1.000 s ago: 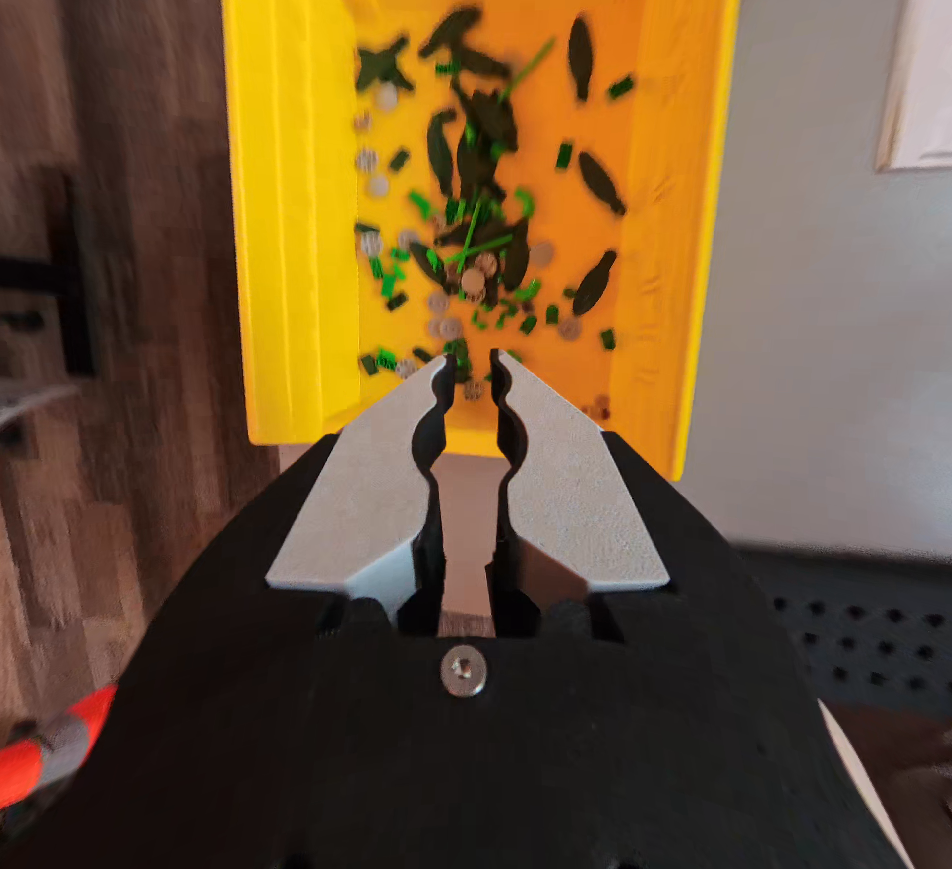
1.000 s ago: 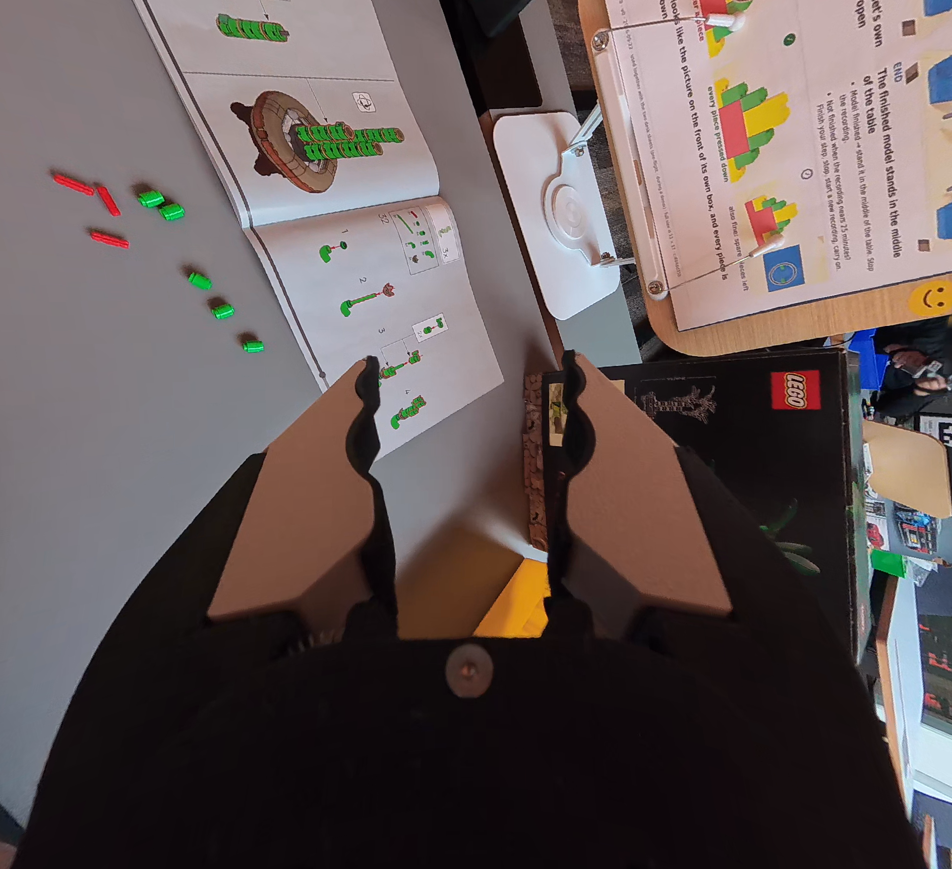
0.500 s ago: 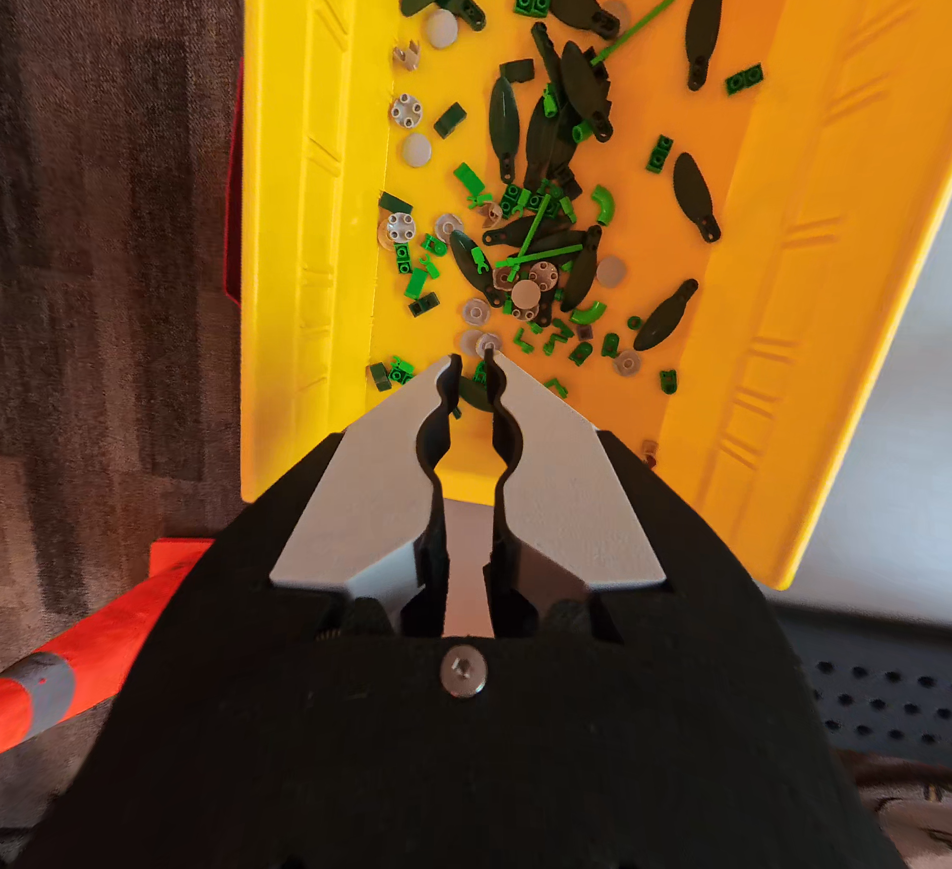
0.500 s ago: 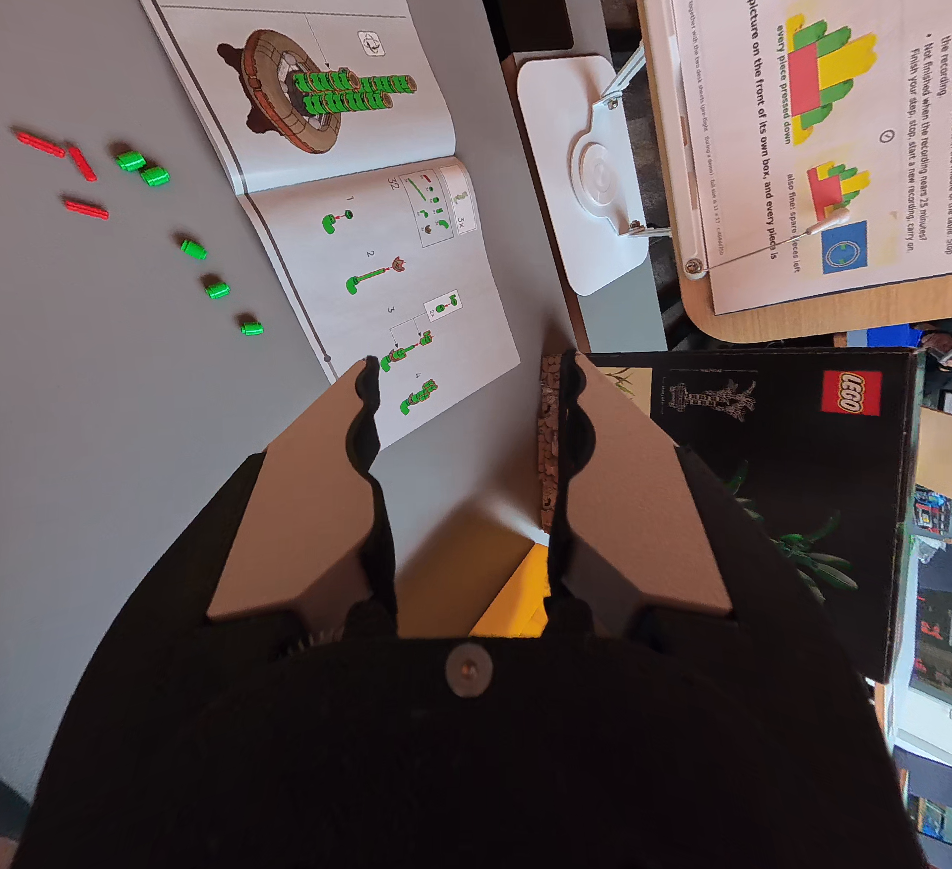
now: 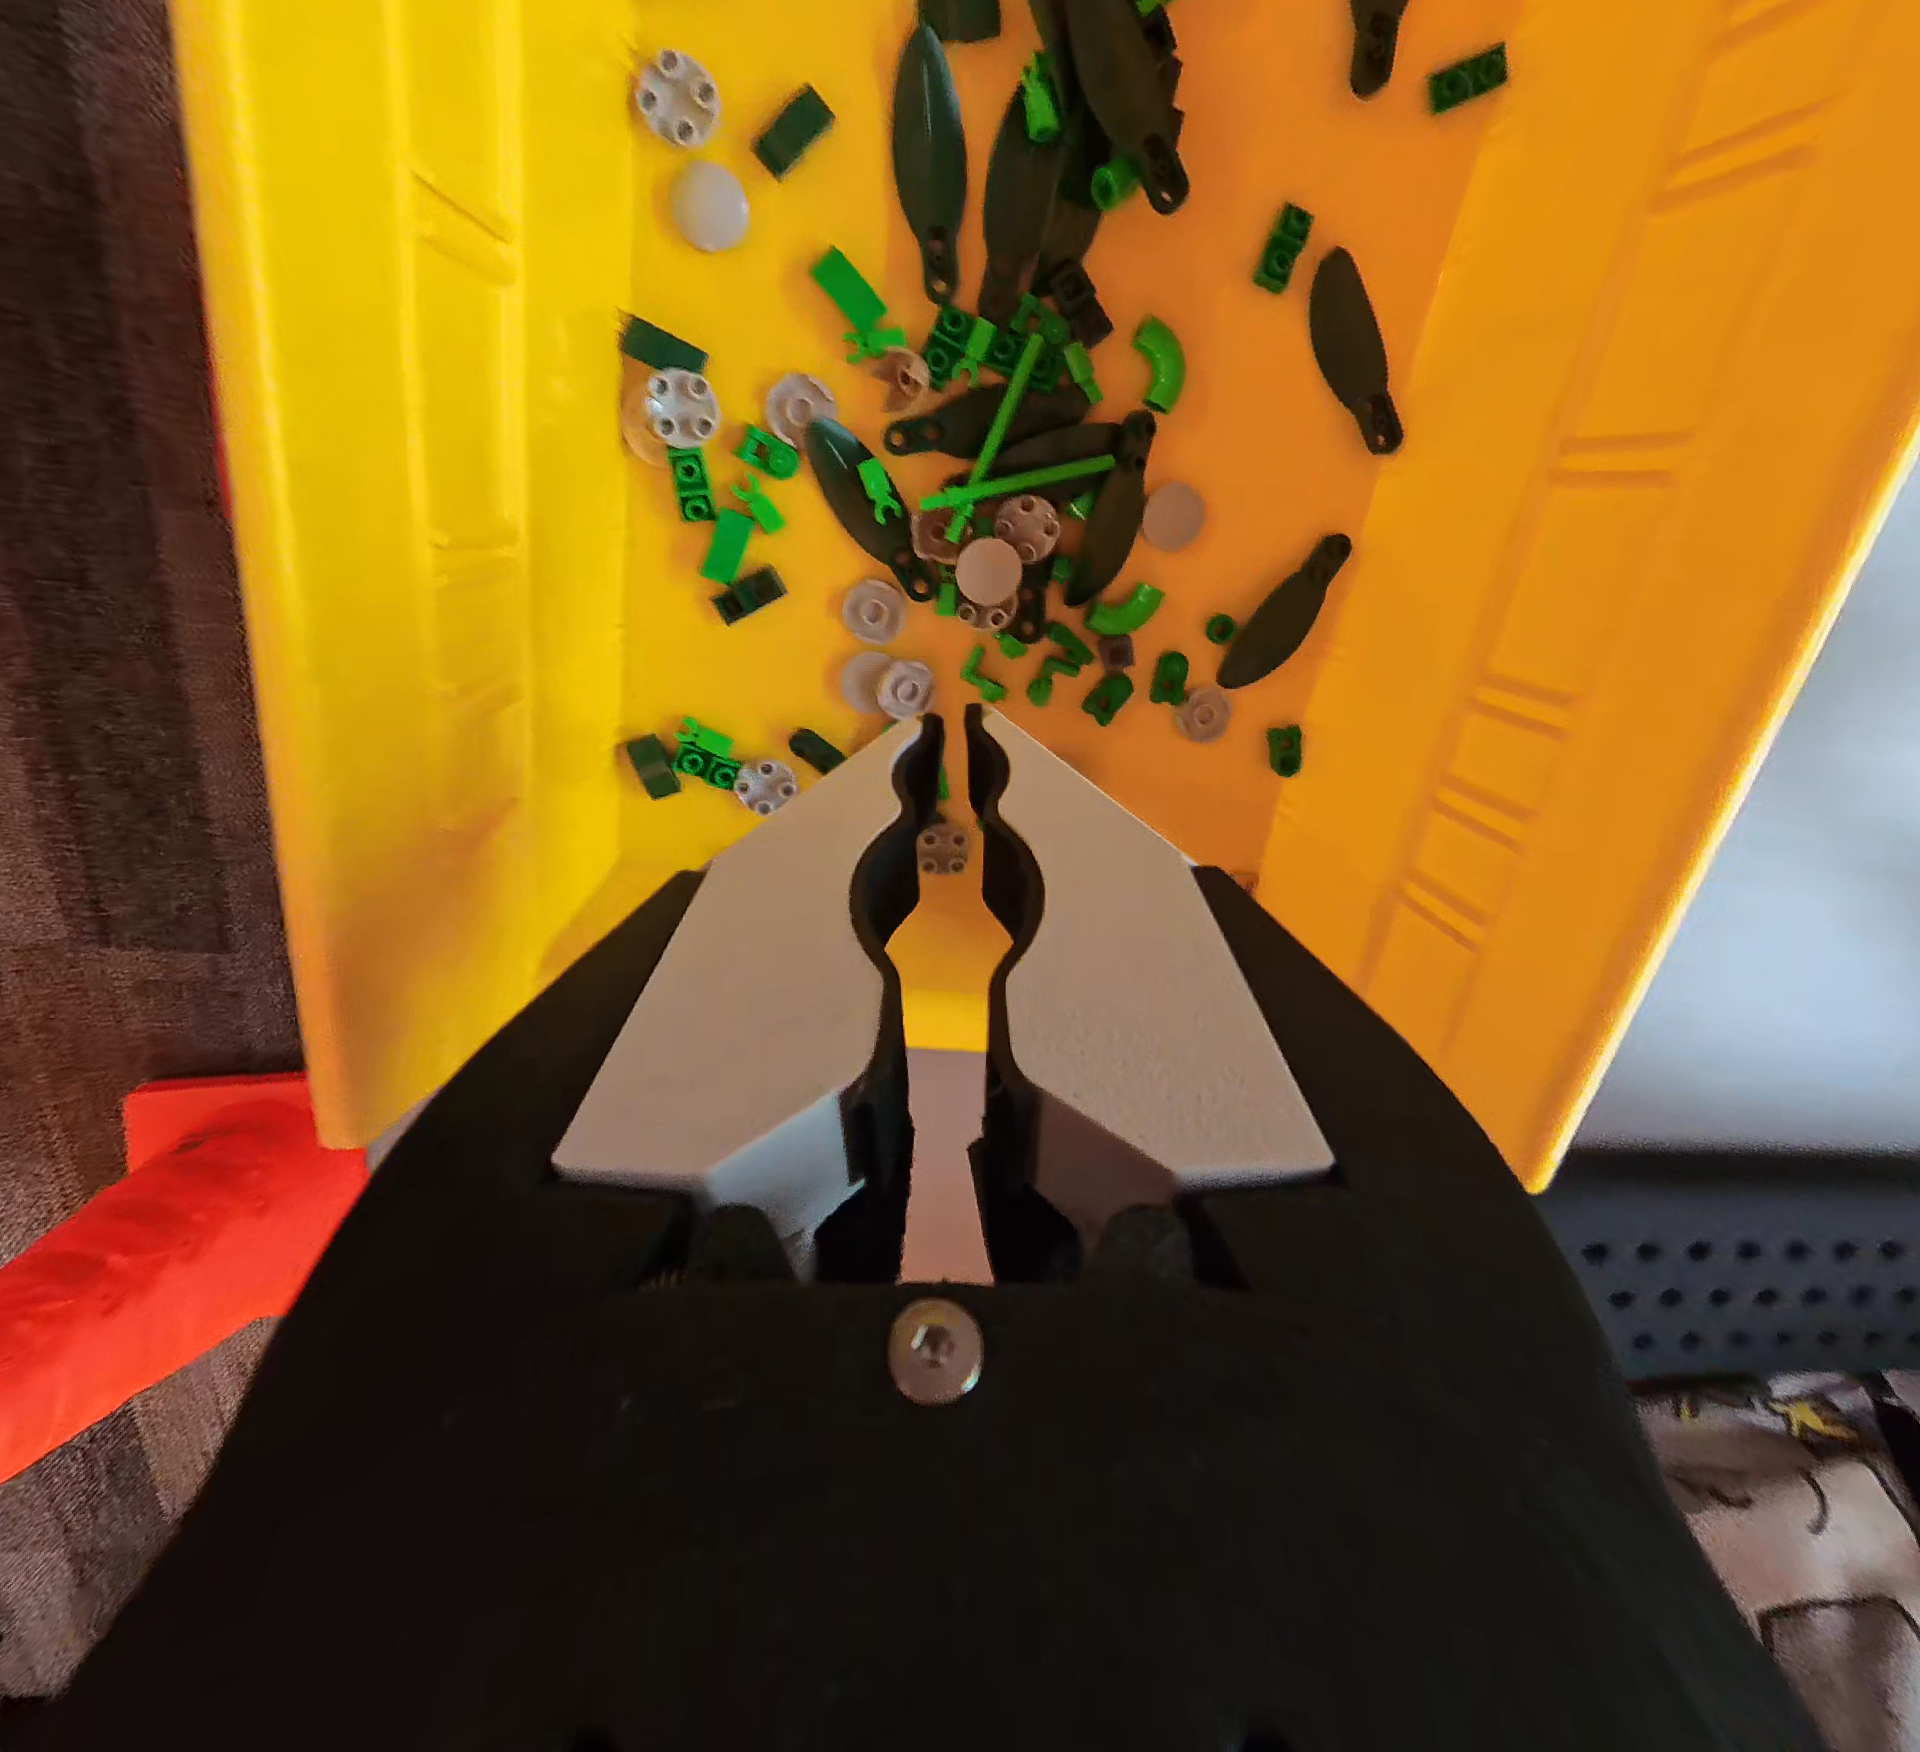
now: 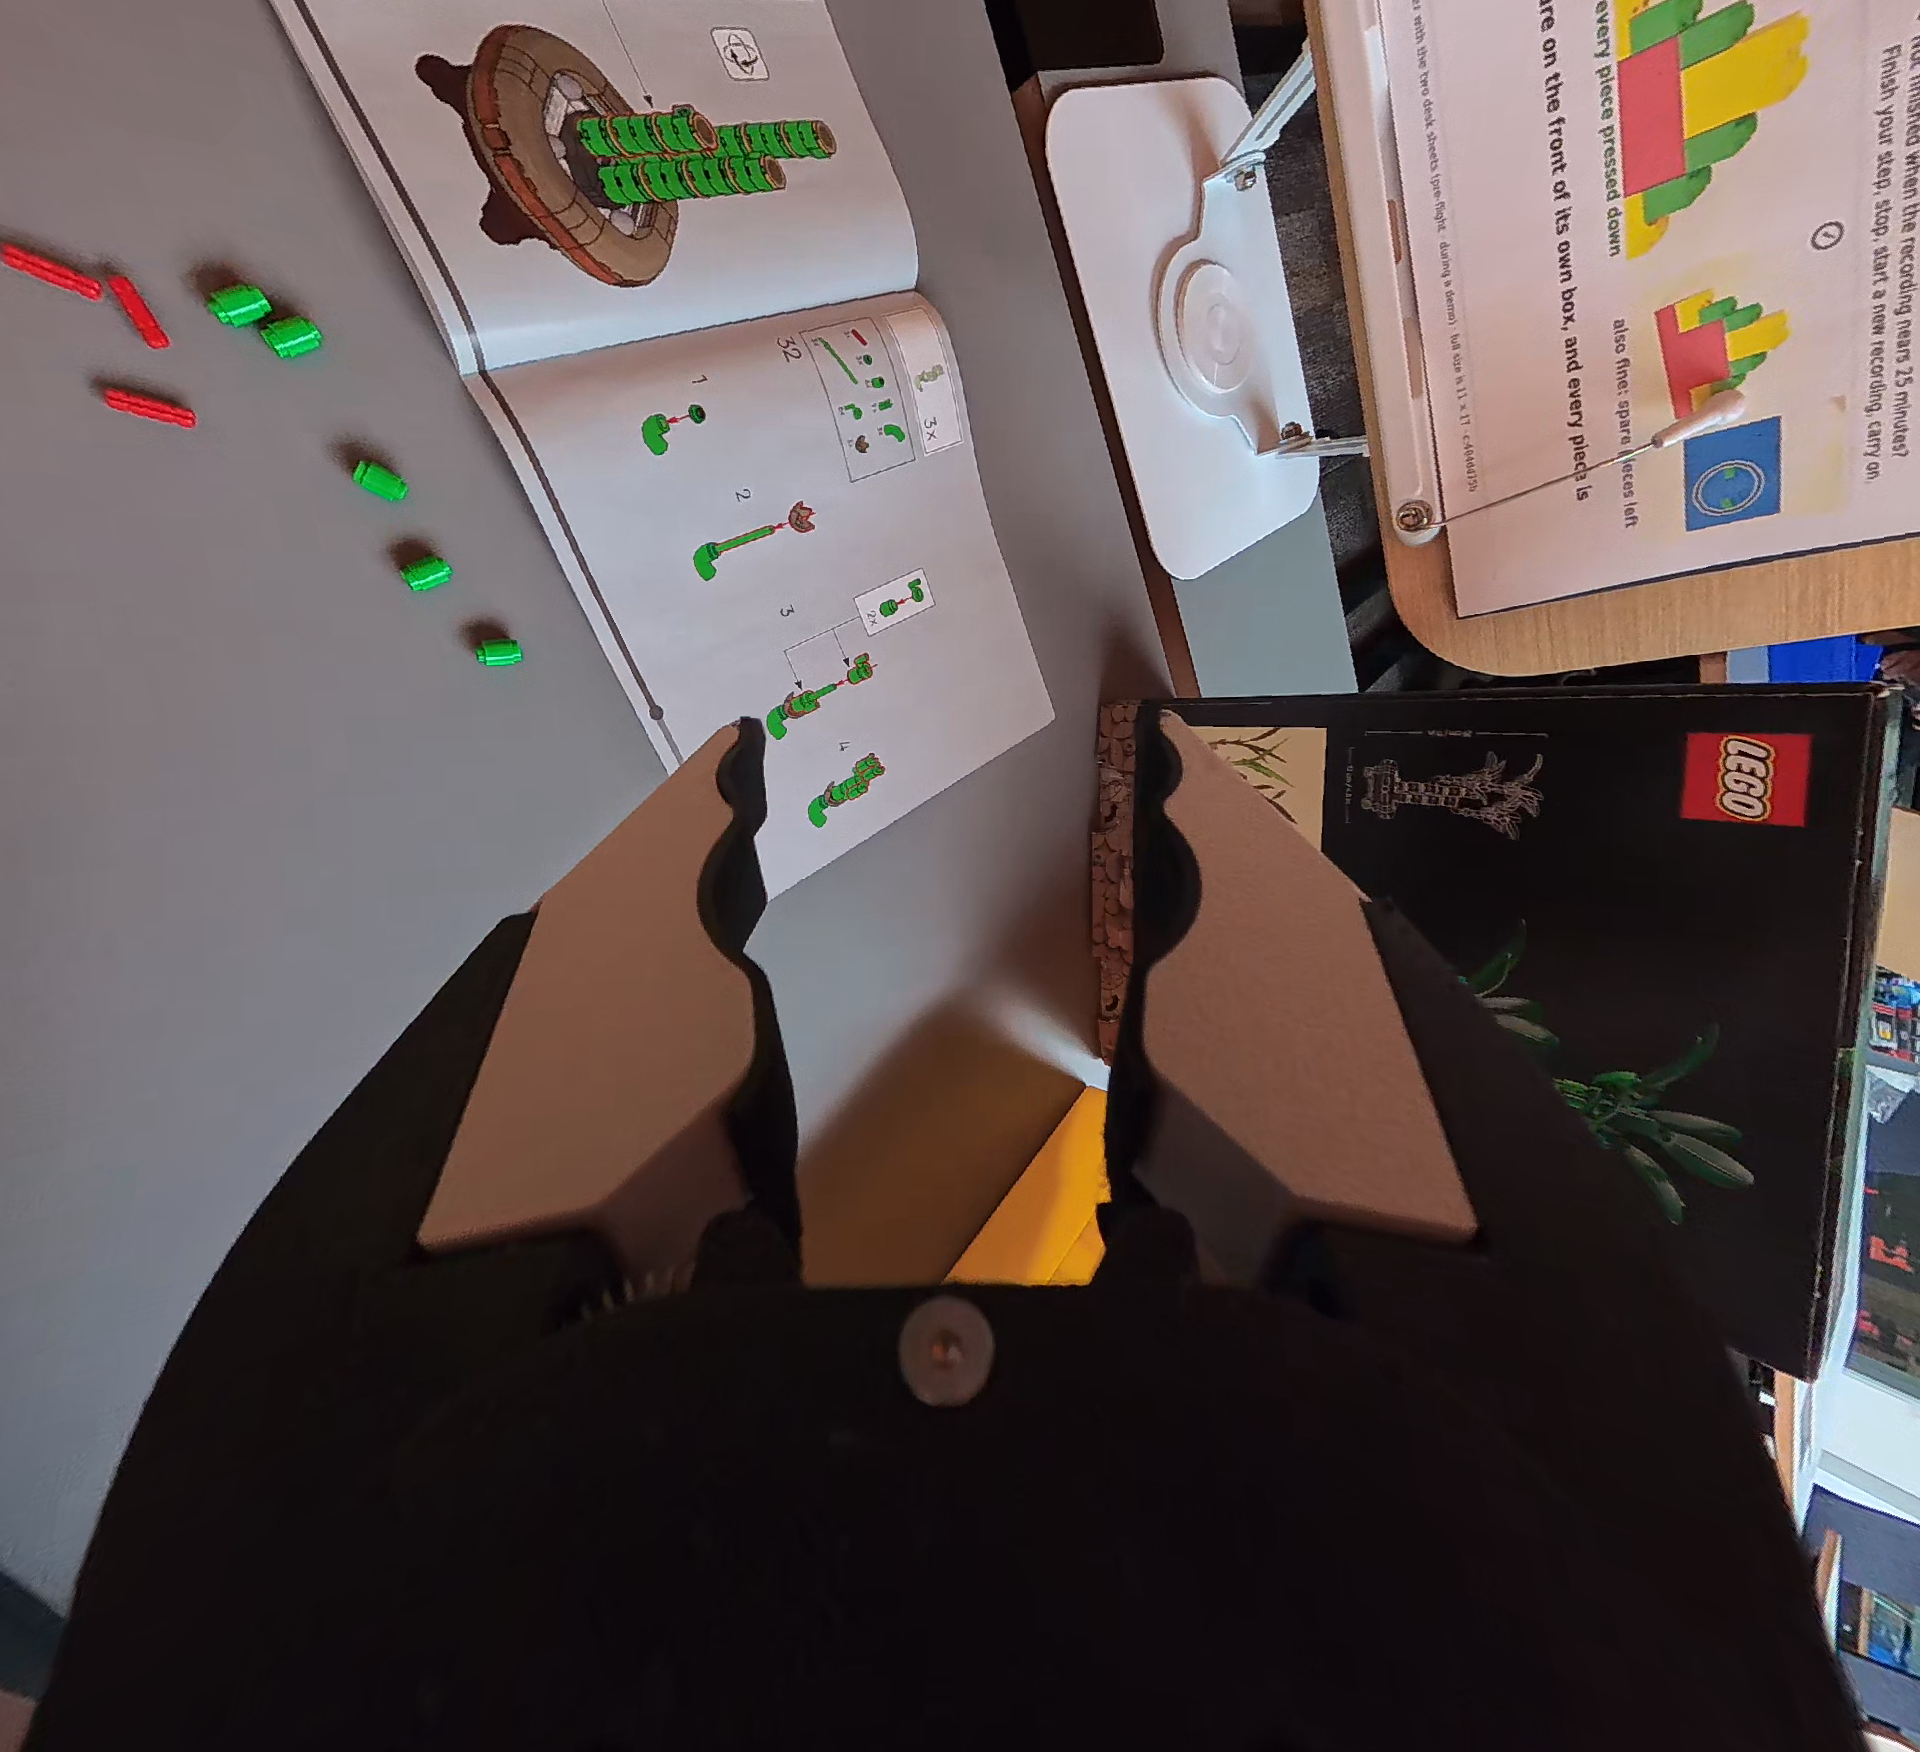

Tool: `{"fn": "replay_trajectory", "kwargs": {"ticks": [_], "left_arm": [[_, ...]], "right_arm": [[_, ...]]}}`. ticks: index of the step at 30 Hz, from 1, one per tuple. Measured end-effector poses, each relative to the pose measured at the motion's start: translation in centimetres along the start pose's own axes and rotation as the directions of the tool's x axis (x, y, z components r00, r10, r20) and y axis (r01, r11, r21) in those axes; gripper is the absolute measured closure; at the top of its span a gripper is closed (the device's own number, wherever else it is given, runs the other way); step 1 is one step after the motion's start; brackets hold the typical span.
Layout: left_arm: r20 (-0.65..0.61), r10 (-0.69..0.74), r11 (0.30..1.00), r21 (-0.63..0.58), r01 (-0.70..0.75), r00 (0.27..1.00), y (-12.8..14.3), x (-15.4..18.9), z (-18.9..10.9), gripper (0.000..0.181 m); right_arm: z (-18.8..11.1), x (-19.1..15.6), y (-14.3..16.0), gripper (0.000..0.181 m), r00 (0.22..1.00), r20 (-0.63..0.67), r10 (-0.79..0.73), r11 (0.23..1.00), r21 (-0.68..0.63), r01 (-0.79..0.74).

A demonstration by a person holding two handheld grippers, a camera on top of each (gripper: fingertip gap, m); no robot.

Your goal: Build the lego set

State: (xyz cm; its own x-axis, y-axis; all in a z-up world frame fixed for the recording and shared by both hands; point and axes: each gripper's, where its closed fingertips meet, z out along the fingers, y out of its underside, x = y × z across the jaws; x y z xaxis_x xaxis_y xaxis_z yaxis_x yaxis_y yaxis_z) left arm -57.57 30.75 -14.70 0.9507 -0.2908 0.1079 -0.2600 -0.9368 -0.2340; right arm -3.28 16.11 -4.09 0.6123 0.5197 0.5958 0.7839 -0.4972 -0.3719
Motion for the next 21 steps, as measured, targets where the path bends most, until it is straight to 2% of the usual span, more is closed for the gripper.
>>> {"fn": "replay_trajectory", "kwargs": {"ticks": [11, 16, 21], "left_arm": [[-0.071, -0.031, 0.993, -0.112, 0.023, 0.997, 2.1, 0.9, 1.0, 0.174], [-0.083, -0.054, 0.991, -0.128, 0.043, 0.995, 2.1, 0.8, 1.4, 0.172], [-0.086, -0.062, 0.984, -0.170, 0.047, 0.994, 2.7, 0.8, 1.9, 0.160]], "right_arm": [[0.2, -0.1, 0.1, 0.110, 1.000, 0.007, -0.009, 1.000, -0.007, 0.009], [0.4, -0.3, 0.2, 0.110, 1.000, 0.009, -0.018, 1.000, -0.015, 0.018], [0.4, -0.3, 0.2, 0.110, 1.000, 0.008, -0.018, 1.000, -0.018, 0.018]]}}
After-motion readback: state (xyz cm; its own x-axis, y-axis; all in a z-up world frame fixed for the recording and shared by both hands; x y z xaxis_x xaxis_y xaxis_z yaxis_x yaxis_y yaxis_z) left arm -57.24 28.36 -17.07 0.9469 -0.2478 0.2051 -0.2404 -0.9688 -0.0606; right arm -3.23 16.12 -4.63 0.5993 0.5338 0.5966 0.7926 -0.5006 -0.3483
